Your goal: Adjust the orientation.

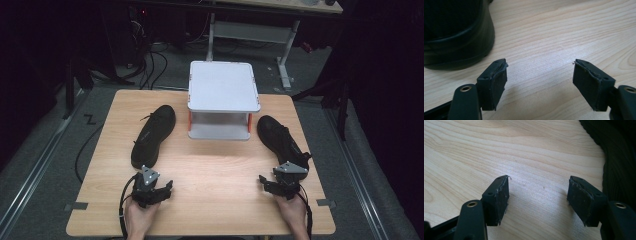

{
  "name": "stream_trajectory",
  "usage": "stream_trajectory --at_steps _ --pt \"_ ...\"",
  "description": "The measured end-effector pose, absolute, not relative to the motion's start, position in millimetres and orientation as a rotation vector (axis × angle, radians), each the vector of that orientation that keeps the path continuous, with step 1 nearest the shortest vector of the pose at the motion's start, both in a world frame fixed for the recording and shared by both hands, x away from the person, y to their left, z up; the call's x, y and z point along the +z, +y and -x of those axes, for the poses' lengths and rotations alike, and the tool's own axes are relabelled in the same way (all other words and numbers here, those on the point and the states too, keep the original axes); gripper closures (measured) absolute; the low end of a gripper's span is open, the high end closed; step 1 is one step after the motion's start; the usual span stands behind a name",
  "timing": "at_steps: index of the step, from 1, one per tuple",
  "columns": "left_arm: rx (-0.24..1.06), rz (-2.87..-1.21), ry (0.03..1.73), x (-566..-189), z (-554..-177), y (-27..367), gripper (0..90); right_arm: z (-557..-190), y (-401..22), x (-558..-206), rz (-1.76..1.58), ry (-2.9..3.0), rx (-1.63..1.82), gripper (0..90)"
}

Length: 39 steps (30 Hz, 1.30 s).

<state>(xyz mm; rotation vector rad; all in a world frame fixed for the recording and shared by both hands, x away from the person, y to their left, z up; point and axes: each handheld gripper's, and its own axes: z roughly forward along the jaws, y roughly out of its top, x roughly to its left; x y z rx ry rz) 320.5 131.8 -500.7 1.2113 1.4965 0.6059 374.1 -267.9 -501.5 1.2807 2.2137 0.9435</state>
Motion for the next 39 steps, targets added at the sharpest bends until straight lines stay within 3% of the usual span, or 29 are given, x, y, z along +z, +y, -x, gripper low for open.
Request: stream_trajectory --at_steps 22,39 --pt "0.756 -1.103 1.482 -451 -319 178 30.7 -374 -268 -502 -1.281 2.214 0.944 34.0" --pt "0.788 -1.135 1.453 -438 -380 188 34.9 -374 -268 -502 -1.281 2.213 0.944 34.0"
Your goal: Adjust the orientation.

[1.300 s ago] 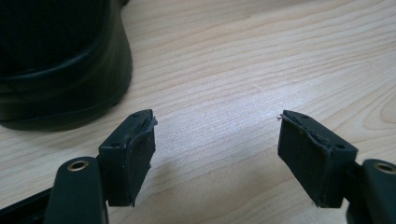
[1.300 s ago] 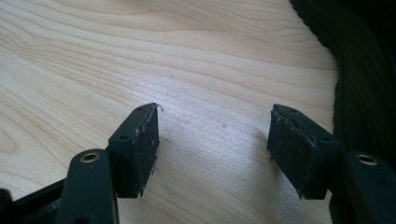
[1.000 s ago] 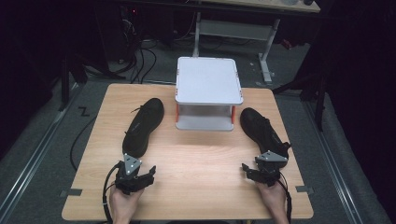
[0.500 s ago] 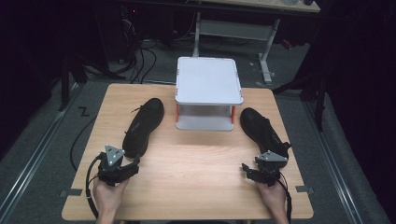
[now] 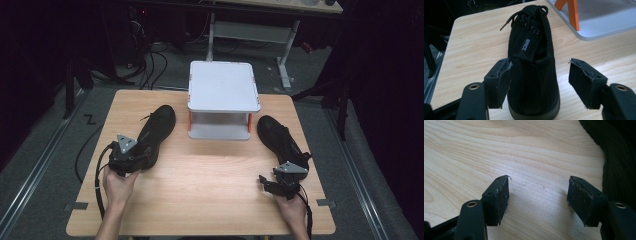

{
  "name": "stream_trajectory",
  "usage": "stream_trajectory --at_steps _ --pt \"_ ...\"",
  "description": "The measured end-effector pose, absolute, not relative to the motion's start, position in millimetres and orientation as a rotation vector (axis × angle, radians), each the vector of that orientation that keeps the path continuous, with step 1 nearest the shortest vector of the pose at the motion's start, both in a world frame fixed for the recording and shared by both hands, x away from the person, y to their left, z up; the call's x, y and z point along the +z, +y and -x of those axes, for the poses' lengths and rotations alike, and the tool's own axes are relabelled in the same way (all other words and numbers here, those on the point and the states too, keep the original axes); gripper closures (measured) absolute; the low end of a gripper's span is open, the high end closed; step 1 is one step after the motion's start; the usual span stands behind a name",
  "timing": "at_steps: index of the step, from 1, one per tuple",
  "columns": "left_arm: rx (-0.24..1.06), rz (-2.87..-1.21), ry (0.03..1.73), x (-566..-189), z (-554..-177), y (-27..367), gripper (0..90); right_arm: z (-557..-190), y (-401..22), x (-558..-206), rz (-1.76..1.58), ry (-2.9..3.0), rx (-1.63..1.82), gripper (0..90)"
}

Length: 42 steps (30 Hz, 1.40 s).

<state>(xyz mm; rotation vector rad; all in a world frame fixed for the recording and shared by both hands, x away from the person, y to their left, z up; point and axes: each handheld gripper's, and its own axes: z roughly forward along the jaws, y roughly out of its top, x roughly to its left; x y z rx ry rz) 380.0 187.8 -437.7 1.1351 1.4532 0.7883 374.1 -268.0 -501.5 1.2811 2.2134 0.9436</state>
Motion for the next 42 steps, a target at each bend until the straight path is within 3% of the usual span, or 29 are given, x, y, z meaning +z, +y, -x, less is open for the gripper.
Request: stream_trajectory --at_steps 4,25,34,42 --pt "0.764 -1.166 1.466 -440 -391 189 37.4 -374 -268 -502 -1.281 2.213 0.944 34.0" --pt "0.649 -1.262 1.453 -467 -417 189 73.6 -374 -268 -502 -1.281 2.213 0.944 34.0" --pt "0.608 -1.221 1.438 -465 -417 193 82.9 -374 -268 -502 -1.281 2.214 0.944 33.8" --pt "0.619 -1.200 1.398 -457 -413 187 84.9 -374 -268 -502 -1.281 2.214 0.944 33.8"
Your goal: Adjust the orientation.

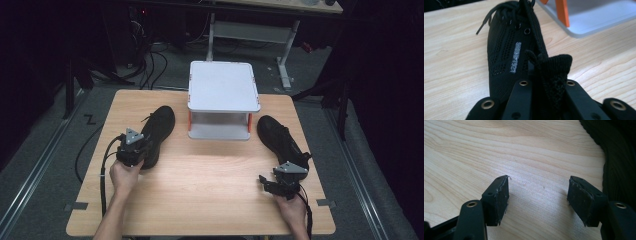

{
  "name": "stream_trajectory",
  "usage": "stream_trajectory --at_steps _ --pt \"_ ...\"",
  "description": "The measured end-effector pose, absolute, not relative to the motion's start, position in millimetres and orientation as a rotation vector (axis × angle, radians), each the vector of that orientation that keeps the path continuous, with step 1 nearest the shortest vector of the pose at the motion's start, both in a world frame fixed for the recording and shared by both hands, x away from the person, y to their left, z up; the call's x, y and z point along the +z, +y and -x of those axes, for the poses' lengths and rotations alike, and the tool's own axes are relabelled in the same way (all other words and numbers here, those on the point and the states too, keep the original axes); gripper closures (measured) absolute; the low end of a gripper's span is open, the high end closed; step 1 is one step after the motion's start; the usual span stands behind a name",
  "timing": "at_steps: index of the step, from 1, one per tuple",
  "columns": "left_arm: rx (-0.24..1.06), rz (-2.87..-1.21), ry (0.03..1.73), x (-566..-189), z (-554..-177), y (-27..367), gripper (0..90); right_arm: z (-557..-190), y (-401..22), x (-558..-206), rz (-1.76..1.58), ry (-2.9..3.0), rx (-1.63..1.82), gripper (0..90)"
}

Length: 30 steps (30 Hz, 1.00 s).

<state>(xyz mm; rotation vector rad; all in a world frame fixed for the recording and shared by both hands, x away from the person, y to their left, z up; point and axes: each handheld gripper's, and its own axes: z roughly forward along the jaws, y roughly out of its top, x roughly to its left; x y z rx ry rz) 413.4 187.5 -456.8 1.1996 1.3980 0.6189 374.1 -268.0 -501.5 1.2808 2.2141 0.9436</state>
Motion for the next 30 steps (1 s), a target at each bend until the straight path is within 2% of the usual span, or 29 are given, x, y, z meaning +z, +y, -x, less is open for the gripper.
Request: stream_trajectory --at_steps 19,30 --pt "0.590 -1.150 1.322 -423 -375 186 85.3 -374 -268 -502 -1.280 2.214 0.944 33.7" --pt "0.559 -1.160 1.276 -417 -348 180 85.1 -374 -268 -502 -1.280 2.214 0.944 33.7"
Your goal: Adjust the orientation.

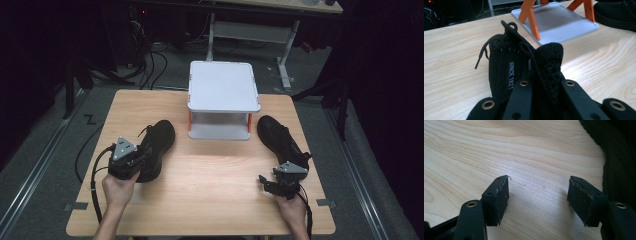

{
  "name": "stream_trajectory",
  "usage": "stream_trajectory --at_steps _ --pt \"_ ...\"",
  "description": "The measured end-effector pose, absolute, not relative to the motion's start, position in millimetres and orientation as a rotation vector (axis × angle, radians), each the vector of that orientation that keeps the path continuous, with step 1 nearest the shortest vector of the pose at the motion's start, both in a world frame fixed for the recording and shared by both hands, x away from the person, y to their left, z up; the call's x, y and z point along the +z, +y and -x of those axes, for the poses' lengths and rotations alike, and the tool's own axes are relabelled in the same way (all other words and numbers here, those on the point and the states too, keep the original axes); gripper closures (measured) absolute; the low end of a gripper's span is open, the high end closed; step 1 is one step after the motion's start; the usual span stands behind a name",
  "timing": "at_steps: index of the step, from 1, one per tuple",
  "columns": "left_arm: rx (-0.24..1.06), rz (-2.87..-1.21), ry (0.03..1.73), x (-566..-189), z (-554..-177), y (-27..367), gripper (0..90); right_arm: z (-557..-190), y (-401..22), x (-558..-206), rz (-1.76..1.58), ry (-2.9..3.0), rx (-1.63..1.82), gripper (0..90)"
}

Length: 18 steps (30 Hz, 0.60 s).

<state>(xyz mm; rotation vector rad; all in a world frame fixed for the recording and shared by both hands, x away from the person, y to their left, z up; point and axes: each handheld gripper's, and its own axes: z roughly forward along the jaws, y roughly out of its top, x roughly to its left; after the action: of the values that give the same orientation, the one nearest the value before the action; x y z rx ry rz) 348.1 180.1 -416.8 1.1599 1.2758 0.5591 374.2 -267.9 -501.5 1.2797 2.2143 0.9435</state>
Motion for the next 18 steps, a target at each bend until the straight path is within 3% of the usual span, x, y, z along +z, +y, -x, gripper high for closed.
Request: stream_trajectory --at_steps 18 --pt "0.493 -1.198 1.152 -401 -311 147 85.2 -374 -268 -502 -1.277 2.216 0.944 33.5"
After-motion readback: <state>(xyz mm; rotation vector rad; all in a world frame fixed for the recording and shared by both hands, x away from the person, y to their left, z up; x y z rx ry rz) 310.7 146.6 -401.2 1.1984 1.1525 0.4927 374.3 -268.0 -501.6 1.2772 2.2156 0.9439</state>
